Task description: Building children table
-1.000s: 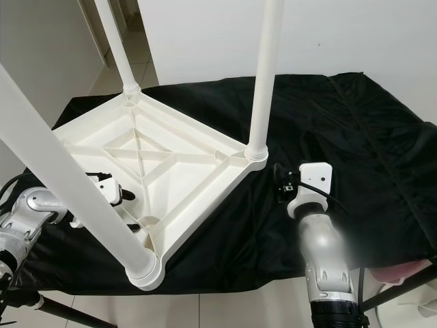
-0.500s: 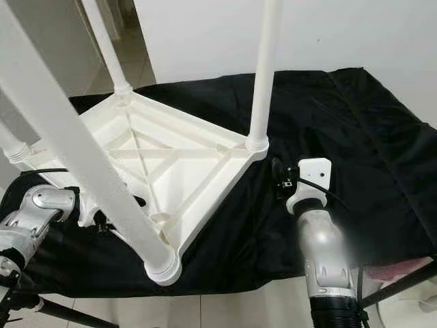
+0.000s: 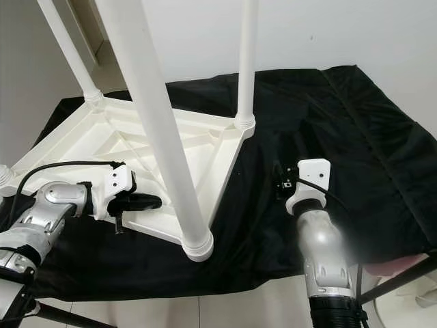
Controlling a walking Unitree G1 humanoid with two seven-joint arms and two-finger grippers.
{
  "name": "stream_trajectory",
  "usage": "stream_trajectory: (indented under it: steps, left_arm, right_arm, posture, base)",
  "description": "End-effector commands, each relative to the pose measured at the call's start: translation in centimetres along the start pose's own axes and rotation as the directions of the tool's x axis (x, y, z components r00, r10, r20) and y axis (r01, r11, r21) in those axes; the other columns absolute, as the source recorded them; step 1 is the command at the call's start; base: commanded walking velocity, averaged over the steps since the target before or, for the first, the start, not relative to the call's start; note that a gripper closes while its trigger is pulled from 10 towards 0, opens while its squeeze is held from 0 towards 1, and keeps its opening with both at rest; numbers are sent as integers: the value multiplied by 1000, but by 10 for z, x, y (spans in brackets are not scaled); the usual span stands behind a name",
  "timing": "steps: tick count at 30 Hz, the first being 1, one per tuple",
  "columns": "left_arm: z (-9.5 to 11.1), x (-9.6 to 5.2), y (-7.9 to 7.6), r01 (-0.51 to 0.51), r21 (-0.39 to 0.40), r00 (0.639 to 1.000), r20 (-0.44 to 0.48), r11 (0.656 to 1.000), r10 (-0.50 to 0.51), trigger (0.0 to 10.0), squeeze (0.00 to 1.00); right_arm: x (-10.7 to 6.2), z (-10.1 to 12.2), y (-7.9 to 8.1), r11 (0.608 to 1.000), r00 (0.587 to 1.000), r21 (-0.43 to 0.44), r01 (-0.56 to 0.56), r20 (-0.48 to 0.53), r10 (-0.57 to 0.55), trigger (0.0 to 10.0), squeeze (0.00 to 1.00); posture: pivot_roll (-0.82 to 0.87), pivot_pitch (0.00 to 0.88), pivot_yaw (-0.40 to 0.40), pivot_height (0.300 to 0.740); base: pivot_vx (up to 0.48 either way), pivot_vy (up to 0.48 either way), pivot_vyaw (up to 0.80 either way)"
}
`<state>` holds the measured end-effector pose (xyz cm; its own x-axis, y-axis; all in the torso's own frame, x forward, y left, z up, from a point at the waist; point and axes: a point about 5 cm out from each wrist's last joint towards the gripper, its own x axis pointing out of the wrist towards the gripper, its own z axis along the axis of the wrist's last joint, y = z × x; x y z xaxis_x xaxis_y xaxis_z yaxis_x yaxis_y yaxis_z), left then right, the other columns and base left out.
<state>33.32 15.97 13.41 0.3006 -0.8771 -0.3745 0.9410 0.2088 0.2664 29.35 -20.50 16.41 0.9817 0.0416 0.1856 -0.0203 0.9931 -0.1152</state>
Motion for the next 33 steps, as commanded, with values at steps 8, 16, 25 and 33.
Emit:
stream_trajectory:
  steps: [8,16,25,33]
  left_arm:
    - [-6,4,-7,-63,-74,998,12,995,64,10000,94]
    - [0,-12,-9,-65,-130,995,71,989,74,10000,1000]
    - [22,-14,-21,-195,-116,964,162,974,212,10000,0]
    - [9,-12,-14,-209,-153,974,58,966,220,10000,0]
  right_arm:
    - [2,-2,4,1000,1000,20,4,5,-4,10000,0]
    - [0,-4,7,999,1000,44,-13,2,13,10000,0]
    - [0,-7,3,999,1000,54,0,1,0,10000,0]
    - [2,-1,9,998,1000,60,-17,24,16,10000,0]
  posture:
    - [-78,35,121,740]
    - [-71,38,116,740]
    - [-52,34,104,740]
    - [-51,42,103,740]
  base:
    - [0,0,0]
    - [0,0,0]
    - [0,0,0]
    - [0,0,0]
